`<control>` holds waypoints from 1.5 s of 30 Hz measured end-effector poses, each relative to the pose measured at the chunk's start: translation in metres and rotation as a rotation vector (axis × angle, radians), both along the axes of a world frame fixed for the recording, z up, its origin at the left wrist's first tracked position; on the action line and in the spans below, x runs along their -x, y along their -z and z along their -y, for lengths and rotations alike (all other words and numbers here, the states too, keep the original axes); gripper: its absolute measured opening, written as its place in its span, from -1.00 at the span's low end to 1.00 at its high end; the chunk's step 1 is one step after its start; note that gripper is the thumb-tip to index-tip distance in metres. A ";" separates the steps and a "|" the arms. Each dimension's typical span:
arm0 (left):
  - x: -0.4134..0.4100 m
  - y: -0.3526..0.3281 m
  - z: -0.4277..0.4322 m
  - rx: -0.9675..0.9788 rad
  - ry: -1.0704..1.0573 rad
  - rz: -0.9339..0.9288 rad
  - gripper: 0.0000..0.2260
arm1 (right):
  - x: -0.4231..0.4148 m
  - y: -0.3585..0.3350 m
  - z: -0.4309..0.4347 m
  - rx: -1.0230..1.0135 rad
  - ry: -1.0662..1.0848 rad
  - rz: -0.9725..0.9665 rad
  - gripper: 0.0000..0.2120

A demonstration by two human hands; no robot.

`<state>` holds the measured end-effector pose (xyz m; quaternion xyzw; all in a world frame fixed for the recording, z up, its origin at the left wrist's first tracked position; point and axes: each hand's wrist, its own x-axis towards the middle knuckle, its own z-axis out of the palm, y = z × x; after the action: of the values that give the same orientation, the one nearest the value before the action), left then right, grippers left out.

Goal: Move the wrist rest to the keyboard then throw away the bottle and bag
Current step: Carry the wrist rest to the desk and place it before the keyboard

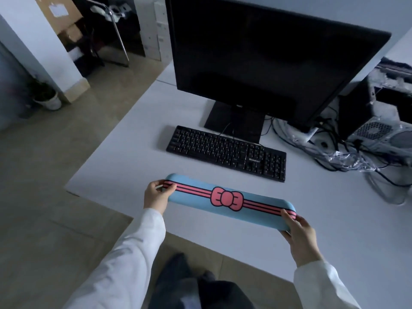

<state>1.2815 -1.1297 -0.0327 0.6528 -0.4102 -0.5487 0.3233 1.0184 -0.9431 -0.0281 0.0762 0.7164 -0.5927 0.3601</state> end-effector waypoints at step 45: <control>0.027 0.038 0.107 -0.067 0.520 0.457 -0.58 | -0.086 0.034 -0.014 -0.477 0.347 0.027 -0.36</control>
<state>1.2545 -1.2371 -0.0709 0.6426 -0.6066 -0.4654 0.0509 1.1044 -0.9291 -0.0620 0.2877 0.8069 -0.4593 0.2348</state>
